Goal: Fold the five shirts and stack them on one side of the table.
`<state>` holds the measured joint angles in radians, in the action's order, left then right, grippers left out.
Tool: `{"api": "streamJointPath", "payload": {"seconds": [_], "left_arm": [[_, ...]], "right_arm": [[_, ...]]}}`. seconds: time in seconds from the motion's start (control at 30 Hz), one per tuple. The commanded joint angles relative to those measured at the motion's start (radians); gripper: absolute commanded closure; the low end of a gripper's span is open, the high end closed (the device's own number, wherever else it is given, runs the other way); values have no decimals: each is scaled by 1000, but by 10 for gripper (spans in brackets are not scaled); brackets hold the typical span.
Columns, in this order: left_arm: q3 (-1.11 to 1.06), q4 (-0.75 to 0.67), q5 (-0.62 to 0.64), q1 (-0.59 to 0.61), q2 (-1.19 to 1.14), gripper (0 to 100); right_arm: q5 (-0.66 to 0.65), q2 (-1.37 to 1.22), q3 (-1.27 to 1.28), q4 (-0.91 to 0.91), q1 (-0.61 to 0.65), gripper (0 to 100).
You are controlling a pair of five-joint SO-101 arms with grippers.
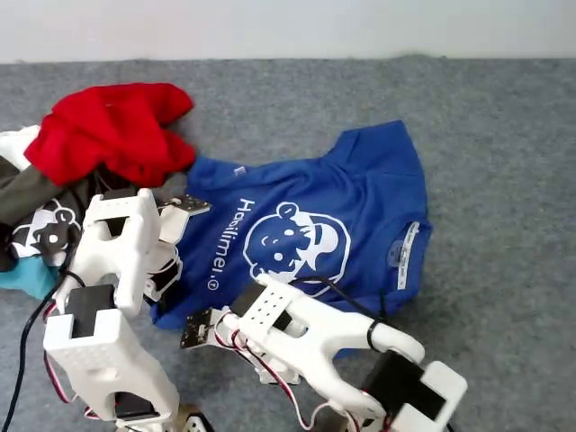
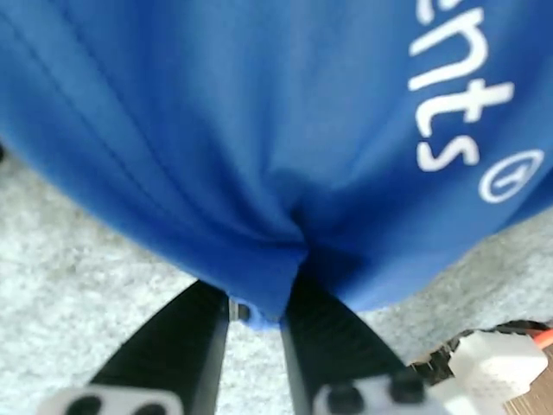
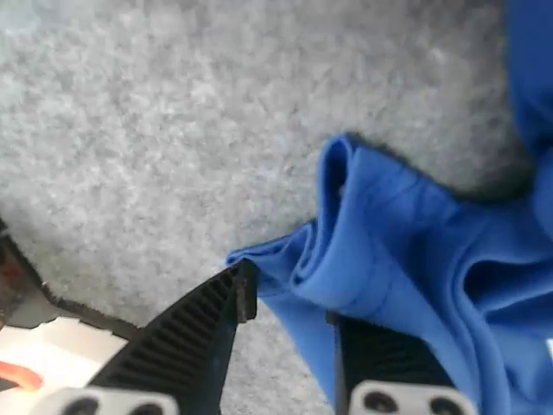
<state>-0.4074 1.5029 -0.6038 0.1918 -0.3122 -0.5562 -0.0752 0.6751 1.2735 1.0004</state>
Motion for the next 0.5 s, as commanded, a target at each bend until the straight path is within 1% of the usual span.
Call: {"api": "streamJointPath", "payload": {"seconds": [0.0, 0.07, 0.13, 0.17, 0.23, 0.3, 0.37, 0.47], "left_arm": [[-12, -8, 8, -2, -11, 973], [-12, -8, 8, -2, -11, 973], [-12, -8, 8, -2, -11, 973], [-12, -6, 8, -2, -11, 973], [-12, -6, 8, 0, -11, 973], [-12, -6, 8, 0, -11, 973], [-12, -5, 8, 0, -9, 973], [-2, 2, 8, -2, -2, 973]], "right_arm": [[-12, -107, 12, -54, 8, 850], [-17, -117, 0, -42, 8, 896], [-18, -117, -5, -39, 4, 979], [-18, -117, -8, -36, 2, 995], [-18, -117, -8, -30, 2, 975], [-20, -117, -21, 2, 2, 991], [-20, -111, -60, 71, -5, 988], [-20, -44, -124, 168, -58, 988]]}}
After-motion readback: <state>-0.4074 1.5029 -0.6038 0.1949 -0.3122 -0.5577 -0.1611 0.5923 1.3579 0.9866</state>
